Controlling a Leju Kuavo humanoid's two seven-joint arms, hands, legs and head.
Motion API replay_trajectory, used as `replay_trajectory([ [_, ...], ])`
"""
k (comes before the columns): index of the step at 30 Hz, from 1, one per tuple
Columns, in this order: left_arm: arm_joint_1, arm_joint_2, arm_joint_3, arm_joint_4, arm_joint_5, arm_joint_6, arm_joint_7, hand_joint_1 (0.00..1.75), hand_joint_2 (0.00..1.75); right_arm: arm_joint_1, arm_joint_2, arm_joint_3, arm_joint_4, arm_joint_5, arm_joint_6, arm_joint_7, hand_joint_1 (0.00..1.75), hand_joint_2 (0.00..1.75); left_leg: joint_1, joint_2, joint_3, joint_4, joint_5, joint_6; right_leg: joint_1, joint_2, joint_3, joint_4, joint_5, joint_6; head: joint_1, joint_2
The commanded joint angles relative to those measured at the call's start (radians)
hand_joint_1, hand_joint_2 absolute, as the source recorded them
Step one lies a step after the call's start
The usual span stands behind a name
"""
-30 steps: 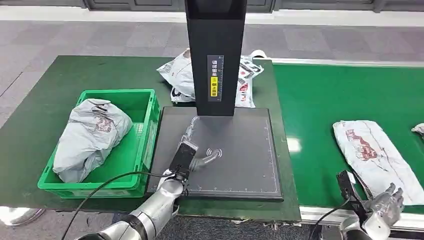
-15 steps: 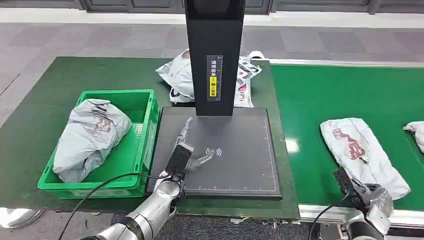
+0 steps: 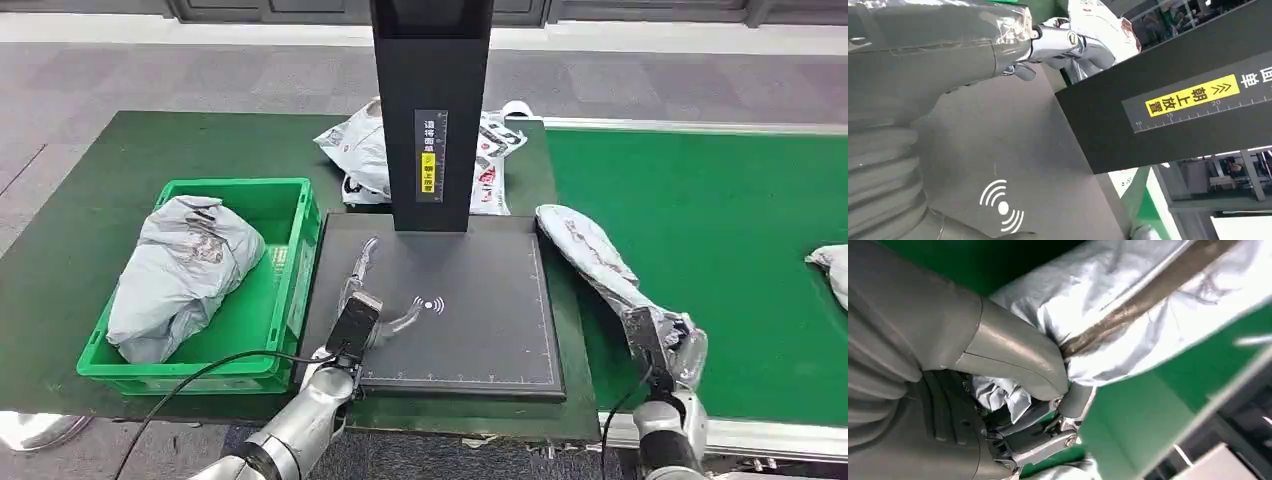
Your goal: Moved the parcel from conveyor to table for the left to box.
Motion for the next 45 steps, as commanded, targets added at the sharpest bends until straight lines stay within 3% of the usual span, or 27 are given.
replay_trajectory([
  [1, -0.013, 0.037, 0.050, 0.030, -0.010, -0.015, -0.009, 0.00, 1.75, 0.186, 0.046, 0.698, -0.456, -0.055, -0.034, 0.071, 1.75, 1.75, 0.001, 0.005, -0.001, 0.000, -0.001, 0.000, 0.001, 0.005, -0.003, 0.000, 0.001, -0.001, 0.000, 0.000],
  [4, -0.016, 0.041, 0.055, 0.034, -0.012, -0.013, -0.014, 0.00, 1.75, 0.193, 0.025, 0.792, -0.469, -0.070, -0.043, 0.097, 1.75, 1.75, 0.001, 0.007, -0.002, -0.001, 0.000, -0.001, 0.001, 0.006, -0.004, -0.001, 0.002, -0.002, 0.000, 0.000],
  [8, -0.025, 0.045, 0.051, 0.031, -0.016, -0.030, -0.018, 0.00, 1.75, 0.160, 0.019, 0.943, -0.401, -0.133, 0.105, 0.124, 1.75, 1.75, 0.001, 0.004, -0.003, 0.000, 0.000, -0.001, 0.001, 0.004, -0.005, 0.000, 0.001, -0.001, 0.000, 0.000],
  [17, -0.024, 0.043, 0.043, 0.028, -0.018, -0.027, -0.016, 0.00, 1.75, 0.164, 0.008, 0.968, -0.389, -0.160, 0.121, 0.127, 1.75, 1.75, 0.001, 0.002, -0.003, -0.001, 0.000, -0.001, 0.001, 0.002, -0.004, -0.001, 0.001, -0.001, 0.000, 0.000],
  [24, -0.023, 0.034, 0.024, 0.022, 0.009, -0.070, -0.014, 0.00, 1.75, 0.167, -0.021, 1.072, -0.320, -0.135, 0.269, 0.215, 1.75, 1.75, 0.002, 0.001, -0.002, -0.002, 0.001, -0.001, 0.002, 0.001, -0.003, -0.003, 0.001, -0.001, 0.000, 0.000],
  [26, -0.015, 0.036, 0.021, 0.011, 0.046, -0.096, -0.018, 0.00, 1.75, 0.165, -0.044, 1.104, -0.308, -0.135, 0.323, 0.250, 0.00, 1.75, 0.001, 0.001, -0.003, -0.001, 0.001, -0.001, 0.001, 0.001, -0.003, -0.001, 0.000, -0.001, 0.000, 0.000],
  [30, 0.006, 0.041, 0.022, -0.063, 0.085, -0.070, -0.035, 0.00, 1.75, 0.179, -0.063, 1.134, -0.319, -0.159, 0.397, 0.228, 0.00, 1.75, 0.001, 0.000, -0.002, -0.001, 0.001, -0.001, 0.001, 0.001, -0.003, -0.002, 0.000, -0.001, 0.000, 0.000],
  [37, 0.089, 0.065, 0.048, -0.266, 0.114, 0.064, -0.035, 0.00, 1.75, 0.217, -0.053, 1.089, -0.480, -0.204, 0.361, 0.153, 0.00, 1.75, 0.001, 0.003, -0.001, -0.002, 0.001, -0.001, 0.001, 0.002, -0.003, -0.003, 0.001, -0.001, 0.000, 0.000],
  [40, 0.028, 0.076, 0.000, -0.101, 0.089, 0.040, -0.034, 0.00, 1.75, 0.230, -0.040, 1.015, -0.537, -0.288, 0.306, 0.092, 0.00, 1.75, 0.001, 0.002, -0.001, -0.001, 0.001, -0.001, 0.001, 0.002, -0.003, -0.001, 0.001, -0.001, 0.000, 0.000],
  [45, 0.009, 0.076, -0.023, -0.049, 0.057, 0.045, -0.028, 0.00, 1.75, 0.228, -0.039, 0.996, -0.552, -0.299, 0.286, 0.079, 0.00, 1.75, 0.001, 0.002, -0.002, -0.002, 0.001, -0.001, 0.001, 0.001, -0.004, -0.002, 0.001, -0.001, 0.000, 0.000],
])
